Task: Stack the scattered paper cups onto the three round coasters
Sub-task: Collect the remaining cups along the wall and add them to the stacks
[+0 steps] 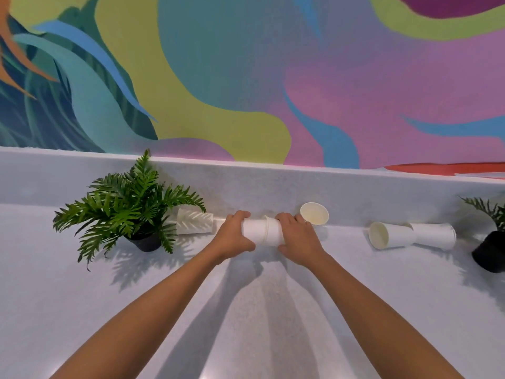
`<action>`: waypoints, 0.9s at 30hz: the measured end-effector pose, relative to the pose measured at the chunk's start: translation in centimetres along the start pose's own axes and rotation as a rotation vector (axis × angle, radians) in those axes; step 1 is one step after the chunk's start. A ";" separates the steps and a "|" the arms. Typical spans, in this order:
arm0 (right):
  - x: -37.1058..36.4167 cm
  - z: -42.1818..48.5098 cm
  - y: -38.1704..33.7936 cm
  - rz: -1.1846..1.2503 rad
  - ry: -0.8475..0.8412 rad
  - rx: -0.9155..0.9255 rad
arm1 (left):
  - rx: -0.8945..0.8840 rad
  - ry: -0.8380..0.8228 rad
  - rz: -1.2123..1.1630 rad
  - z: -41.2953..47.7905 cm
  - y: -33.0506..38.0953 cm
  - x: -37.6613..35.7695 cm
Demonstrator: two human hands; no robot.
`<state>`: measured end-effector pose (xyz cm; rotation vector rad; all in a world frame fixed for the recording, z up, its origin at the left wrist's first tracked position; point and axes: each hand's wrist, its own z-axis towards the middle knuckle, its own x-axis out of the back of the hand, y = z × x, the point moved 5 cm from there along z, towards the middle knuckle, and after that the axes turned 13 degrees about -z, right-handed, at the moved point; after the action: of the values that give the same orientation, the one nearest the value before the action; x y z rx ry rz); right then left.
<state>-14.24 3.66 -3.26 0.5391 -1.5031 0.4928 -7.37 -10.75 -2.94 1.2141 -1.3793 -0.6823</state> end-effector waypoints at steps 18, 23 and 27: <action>-0.1 -0.6 -1.3 0.070 -0.097 0.005 | 0.186 0.047 -0.296 -0.9 -1.2 0.2; -0.9 -1.0 -0.4 0.113 -0.135 -0.032 | 0.252 0.575 -0.207 -1.7 -3.5 3.6; -1.0 -1.0 0.0 0.119 -0.140 -0.031 | 0.295 0.694 -0.135 -1.4 -3.9 5.3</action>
<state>-13.46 4.34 -4.24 0.4698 -1.6804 0.5318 -4.15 -16.43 -4.28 1.5941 -0.8297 -0.1073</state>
